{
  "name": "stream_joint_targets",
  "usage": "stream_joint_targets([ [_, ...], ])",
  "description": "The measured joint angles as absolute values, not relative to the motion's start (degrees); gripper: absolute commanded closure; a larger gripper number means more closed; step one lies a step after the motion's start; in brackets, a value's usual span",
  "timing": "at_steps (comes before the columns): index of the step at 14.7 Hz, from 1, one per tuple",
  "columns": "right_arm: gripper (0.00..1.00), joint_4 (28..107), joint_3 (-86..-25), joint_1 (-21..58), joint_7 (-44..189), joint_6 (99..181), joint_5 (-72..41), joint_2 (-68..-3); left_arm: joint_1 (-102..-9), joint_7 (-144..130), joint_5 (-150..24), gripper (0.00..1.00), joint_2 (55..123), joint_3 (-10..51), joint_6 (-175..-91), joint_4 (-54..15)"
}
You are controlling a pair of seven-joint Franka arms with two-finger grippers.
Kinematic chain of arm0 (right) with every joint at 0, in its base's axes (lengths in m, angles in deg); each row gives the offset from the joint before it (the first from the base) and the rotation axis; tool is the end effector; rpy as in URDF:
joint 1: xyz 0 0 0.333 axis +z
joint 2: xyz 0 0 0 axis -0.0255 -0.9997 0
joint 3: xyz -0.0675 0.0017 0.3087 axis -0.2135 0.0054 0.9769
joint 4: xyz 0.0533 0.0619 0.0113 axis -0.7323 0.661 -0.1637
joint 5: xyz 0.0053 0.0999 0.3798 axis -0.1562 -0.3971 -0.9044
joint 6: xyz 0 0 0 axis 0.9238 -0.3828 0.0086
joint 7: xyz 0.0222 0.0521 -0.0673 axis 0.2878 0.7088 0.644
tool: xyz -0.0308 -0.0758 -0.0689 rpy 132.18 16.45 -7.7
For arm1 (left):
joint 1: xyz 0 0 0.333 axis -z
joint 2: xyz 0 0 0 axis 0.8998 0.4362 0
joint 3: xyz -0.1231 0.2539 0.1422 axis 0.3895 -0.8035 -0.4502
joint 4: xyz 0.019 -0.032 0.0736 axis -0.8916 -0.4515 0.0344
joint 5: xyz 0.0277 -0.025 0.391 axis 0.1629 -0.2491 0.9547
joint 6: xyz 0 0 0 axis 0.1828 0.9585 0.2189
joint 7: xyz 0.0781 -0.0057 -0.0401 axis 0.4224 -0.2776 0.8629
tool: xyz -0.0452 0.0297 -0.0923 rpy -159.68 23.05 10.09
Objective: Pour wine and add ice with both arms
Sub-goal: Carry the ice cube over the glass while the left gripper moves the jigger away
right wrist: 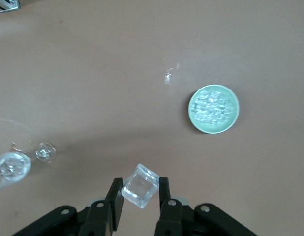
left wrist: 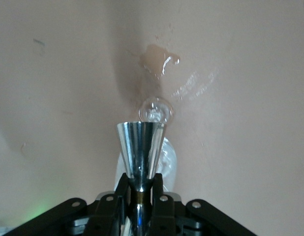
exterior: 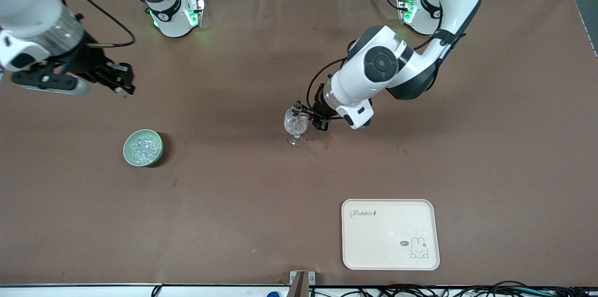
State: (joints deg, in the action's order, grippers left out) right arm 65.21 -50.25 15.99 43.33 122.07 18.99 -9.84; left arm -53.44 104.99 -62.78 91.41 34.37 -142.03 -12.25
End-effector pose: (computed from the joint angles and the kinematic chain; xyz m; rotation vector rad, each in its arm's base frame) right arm 0.5332 0.1404 0.6042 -3.0706 0.2744 -0.0588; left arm 0.5365 -0.4323 0.3934 2.1293 1.9405 -0.5108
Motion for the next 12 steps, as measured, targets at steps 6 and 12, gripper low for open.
stream_joint_targets([
  [6, 0.96, 62.8, -50.1, 27.8, 25.4, 128.8, 19.0, -16.4, -64.7, 87.5, -78.1, 0.99, 91.4, 34.3, -142.0, -9.3],
  [12, 0.96, 59.7, -50.1, 38.3, 14.2, 136.4, 19.0, -27.9, -76.7, 65.6, -96.7, 0.99, 94.5, 34.1, -141.8, -8.8],
])
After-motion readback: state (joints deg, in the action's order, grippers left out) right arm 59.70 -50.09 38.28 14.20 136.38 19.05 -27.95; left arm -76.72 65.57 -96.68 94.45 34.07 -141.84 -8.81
